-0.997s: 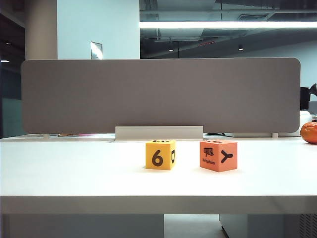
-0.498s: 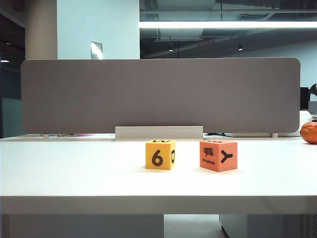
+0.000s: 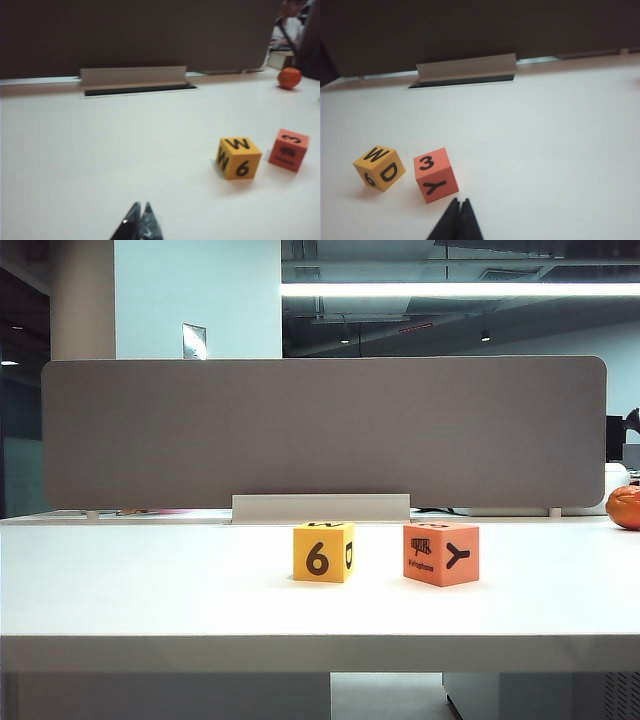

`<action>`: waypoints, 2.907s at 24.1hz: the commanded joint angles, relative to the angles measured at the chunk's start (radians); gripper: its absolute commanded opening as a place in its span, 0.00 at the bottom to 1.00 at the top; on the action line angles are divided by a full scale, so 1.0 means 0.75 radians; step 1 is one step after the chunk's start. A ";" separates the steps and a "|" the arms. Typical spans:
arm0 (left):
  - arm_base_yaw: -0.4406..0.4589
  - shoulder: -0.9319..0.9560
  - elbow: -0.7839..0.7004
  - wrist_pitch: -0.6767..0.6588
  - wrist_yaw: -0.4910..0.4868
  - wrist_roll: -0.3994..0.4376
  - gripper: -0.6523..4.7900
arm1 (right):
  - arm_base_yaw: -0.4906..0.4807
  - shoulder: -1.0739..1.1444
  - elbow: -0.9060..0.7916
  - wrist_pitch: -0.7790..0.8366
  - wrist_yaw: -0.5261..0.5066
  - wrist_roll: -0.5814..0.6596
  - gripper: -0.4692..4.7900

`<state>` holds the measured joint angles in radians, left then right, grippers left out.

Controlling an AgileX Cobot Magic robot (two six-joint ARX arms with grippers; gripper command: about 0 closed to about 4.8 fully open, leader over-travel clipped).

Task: Stack one letter block on top of another letter block.

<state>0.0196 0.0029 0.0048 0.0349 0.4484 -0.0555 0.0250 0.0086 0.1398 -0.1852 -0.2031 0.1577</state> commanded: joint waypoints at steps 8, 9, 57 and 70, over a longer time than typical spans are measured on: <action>-0.001 0.002 0.011 0.047 0.072 -0.148 0.11 | -0.001 0.220 0.181 -0.007 -0.069 0.003 0.09; -0.001 0.002 0.013 0.046 0.074 -0.149 0.11 | -0.001 0.260 0.202 -0.007 -0.075 -0.001 0.09; -0.003 0.002 0.017 0.041 0.126 -0.156 0.11 | 0.490 2.158 1.298 -0.243 0.162 -0.466 1.00; -0.003 0.002 0.017 0.043 0.125 -0.156 0.11 | 0.507 2.348 1.380 -0.321 0.243 -0.460 1.00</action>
<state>0.0185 0.0032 0.0151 0.0559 0.5392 -0.1734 0.4030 1.7676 1.1702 -0.4335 -0.0242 -0.1886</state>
